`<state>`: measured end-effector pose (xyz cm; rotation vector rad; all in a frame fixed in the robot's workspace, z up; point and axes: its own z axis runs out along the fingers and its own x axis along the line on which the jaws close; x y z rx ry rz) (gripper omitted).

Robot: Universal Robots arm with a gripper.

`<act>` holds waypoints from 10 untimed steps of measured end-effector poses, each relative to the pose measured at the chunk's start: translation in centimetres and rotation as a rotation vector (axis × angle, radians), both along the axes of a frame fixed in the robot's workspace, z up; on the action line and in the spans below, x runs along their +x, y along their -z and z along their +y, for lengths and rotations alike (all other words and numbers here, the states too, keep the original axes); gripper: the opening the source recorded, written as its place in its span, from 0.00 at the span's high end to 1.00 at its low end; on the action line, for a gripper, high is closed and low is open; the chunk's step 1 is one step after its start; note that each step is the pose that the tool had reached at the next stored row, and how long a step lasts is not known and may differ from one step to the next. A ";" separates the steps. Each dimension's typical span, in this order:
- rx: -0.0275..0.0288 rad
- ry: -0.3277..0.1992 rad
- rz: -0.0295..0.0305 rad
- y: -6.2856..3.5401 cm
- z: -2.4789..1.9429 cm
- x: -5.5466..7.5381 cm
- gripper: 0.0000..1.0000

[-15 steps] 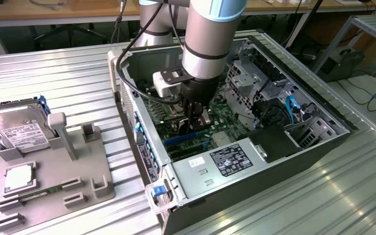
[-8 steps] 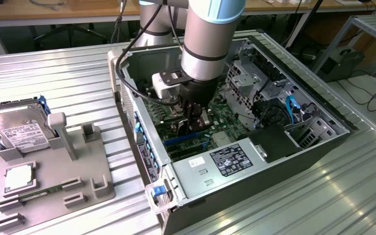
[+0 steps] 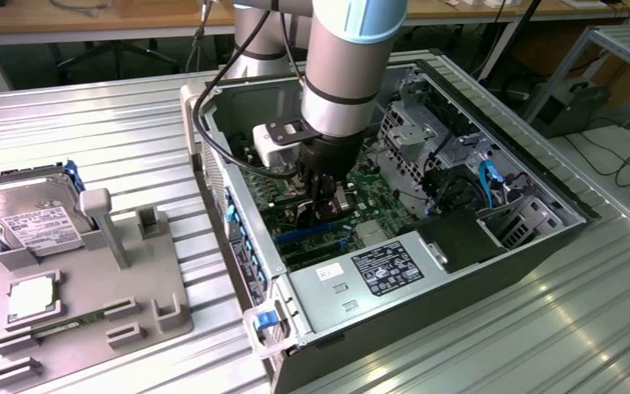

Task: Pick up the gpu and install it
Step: 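Insert the gpu into the slot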

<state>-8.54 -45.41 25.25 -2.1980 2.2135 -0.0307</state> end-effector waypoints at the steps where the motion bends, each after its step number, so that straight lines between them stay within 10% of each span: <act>1: 0.0000 0.000 0.0001 0.09 0.01 0.0 0.73; 10: 0.0004 0.000 0.0001 0.58 0.14 0.0 0.73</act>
